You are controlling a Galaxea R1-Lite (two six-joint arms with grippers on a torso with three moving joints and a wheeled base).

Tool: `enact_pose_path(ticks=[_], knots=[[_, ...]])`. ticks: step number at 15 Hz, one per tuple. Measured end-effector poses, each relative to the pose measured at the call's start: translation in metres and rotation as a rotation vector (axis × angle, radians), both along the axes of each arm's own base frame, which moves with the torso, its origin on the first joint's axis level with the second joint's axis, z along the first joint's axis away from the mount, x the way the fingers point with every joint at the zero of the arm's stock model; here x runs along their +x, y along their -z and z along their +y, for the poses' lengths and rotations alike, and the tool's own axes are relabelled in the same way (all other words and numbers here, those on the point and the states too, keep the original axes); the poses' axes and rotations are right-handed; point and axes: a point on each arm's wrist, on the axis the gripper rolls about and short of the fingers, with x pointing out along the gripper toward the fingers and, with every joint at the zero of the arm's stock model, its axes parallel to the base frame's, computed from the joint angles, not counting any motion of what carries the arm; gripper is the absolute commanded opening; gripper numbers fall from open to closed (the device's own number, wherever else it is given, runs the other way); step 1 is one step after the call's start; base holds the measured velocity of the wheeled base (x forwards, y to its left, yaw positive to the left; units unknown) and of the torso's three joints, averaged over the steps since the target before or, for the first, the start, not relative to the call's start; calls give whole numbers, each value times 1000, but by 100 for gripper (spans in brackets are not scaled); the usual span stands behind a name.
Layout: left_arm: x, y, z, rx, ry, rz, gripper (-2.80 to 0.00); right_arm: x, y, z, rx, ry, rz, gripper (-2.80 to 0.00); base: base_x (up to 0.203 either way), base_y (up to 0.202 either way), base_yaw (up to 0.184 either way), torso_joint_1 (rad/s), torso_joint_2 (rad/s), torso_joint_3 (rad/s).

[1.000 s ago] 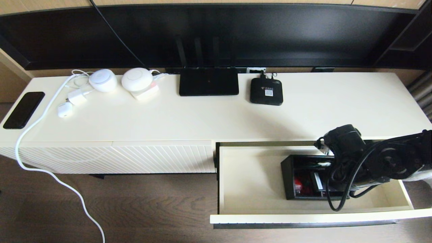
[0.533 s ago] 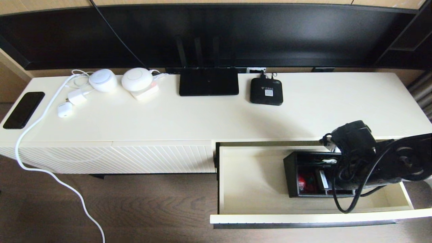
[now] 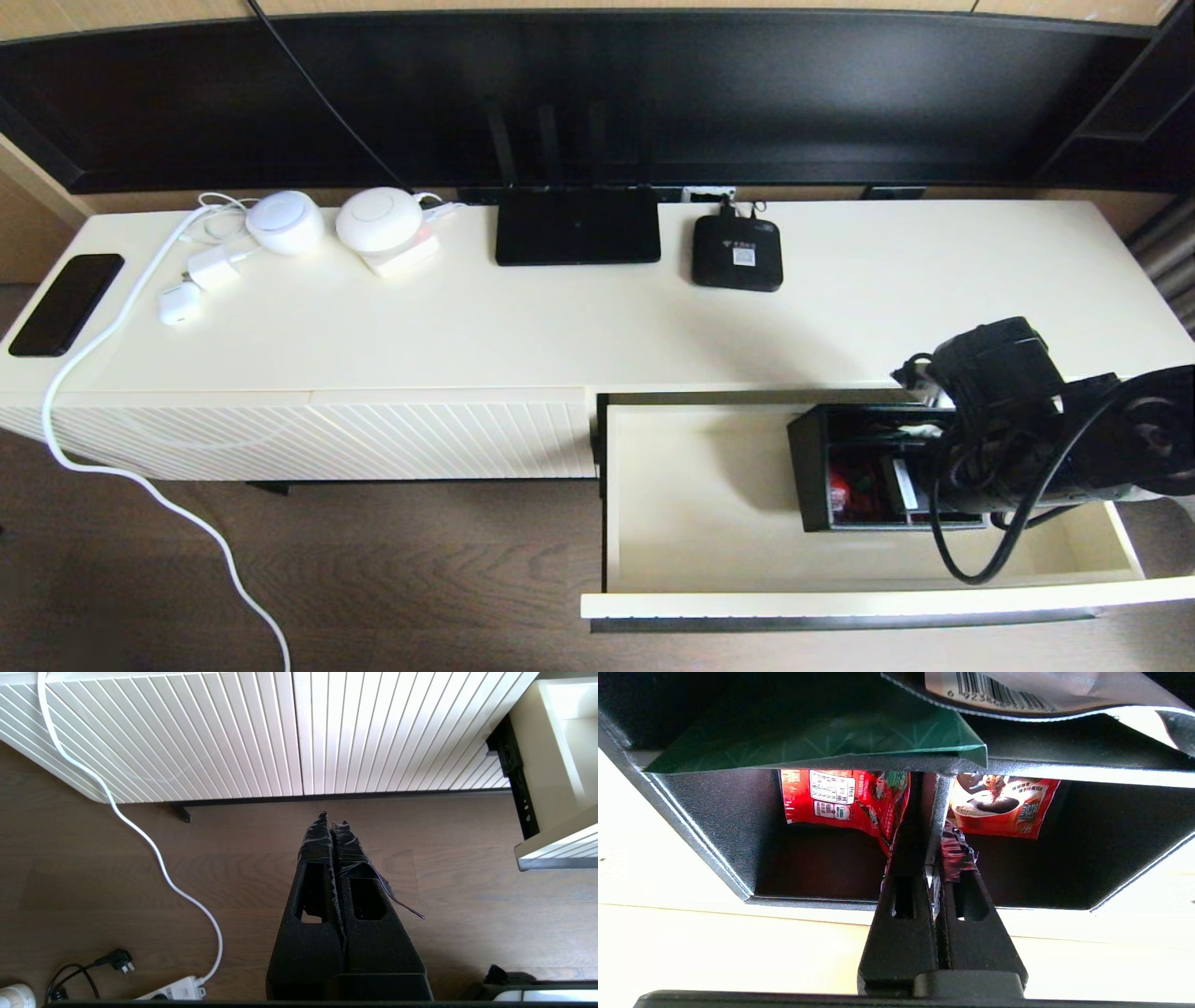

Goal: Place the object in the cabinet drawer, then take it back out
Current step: Take the storage box out of the drawer and put it on the table

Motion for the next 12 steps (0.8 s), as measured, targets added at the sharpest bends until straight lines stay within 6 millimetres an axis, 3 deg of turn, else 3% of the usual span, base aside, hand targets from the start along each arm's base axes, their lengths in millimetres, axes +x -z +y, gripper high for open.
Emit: enact_pose_path(ticks=[12], knots=[[0, 0, 0, 0, 0, 0, -280, -20, -23, -5, -14, -18, -48, -280, 0, 0, 0, 0, 0, 0]])
